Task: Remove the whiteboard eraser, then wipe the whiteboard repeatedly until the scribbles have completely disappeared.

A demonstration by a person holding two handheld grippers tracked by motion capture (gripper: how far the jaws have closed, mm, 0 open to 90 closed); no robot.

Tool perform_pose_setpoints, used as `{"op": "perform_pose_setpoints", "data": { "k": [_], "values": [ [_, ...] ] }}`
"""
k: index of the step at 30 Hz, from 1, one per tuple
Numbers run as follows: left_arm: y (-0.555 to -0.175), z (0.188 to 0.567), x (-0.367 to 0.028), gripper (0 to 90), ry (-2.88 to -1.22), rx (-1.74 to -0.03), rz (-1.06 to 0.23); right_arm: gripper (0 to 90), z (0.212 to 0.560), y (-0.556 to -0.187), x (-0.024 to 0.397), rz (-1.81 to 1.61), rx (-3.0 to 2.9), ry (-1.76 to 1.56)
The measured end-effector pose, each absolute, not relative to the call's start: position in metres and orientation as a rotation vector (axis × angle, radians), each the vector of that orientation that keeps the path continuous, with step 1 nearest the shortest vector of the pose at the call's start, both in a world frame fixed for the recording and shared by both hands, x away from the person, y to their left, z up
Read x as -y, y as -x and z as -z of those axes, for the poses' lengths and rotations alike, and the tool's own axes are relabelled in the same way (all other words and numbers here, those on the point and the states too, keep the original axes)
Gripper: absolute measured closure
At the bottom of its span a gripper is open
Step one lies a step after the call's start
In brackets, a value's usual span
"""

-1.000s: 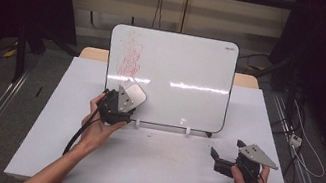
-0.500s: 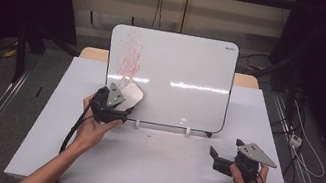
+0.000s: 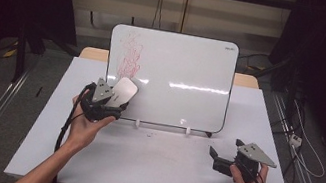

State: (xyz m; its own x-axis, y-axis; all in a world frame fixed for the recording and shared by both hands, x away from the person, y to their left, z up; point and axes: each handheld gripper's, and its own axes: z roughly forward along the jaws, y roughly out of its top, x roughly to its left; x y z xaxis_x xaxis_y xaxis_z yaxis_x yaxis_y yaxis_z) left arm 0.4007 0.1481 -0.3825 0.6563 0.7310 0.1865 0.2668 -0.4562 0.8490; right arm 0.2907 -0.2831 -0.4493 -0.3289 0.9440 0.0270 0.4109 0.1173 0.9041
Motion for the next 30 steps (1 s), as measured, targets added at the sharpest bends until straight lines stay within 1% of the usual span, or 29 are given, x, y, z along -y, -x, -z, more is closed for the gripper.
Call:
{"op": "perform_pose_setpoints", "data": {
  "k": [17,30],
  "values": [
    [-0.398,0.364,-0.163,31.2,-1.933,-0.776,-0.686,4.0,0.449,-0.292,0.283,-1.174,-1.805,-1.320],
    [-0.400,0.349,-0.167,31.1,-1.902,-0.779,-0.741,4.0,0.449,-0.292,0.284,-1.173,-1.810,-1.319]
  ]
}}
